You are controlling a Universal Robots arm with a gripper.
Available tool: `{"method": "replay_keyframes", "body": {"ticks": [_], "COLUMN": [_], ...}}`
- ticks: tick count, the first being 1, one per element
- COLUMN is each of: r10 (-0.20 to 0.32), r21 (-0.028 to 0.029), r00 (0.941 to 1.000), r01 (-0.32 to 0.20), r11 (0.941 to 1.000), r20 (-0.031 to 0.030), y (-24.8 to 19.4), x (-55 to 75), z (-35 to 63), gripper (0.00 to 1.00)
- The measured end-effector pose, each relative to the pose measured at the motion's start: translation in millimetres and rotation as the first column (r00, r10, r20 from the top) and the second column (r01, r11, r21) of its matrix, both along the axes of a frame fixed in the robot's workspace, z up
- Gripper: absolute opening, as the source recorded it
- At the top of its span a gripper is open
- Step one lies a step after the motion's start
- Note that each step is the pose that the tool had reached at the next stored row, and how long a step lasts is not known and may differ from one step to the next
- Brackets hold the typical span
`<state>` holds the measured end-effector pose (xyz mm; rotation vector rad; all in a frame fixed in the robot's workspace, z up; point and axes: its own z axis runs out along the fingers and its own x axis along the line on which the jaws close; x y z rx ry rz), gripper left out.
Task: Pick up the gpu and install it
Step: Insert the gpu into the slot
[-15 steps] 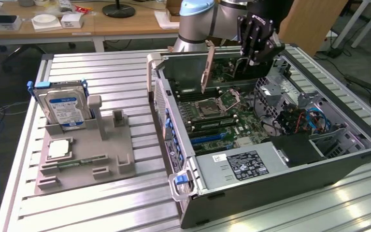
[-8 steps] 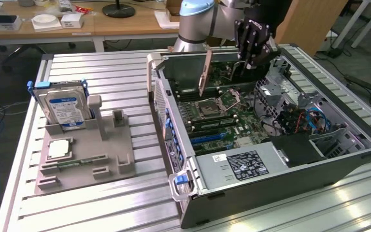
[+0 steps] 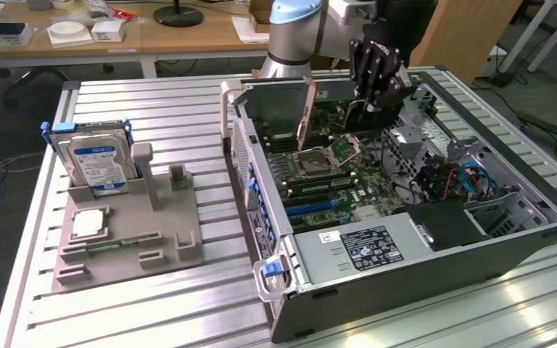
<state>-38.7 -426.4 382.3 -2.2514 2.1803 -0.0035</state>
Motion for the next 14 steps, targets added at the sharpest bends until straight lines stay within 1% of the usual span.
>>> {"method": "replay_keyframes", "body": {"ticks": [14], "r10": [0.000], "r21": [0.0000], "r00": [1.0000], "r01": [0.000], "r11": [1.0000], "r20": [-0.0001], "y": [0.0], "x": [-0.1], "z": [-25.3], "gripper": [0.27]}}
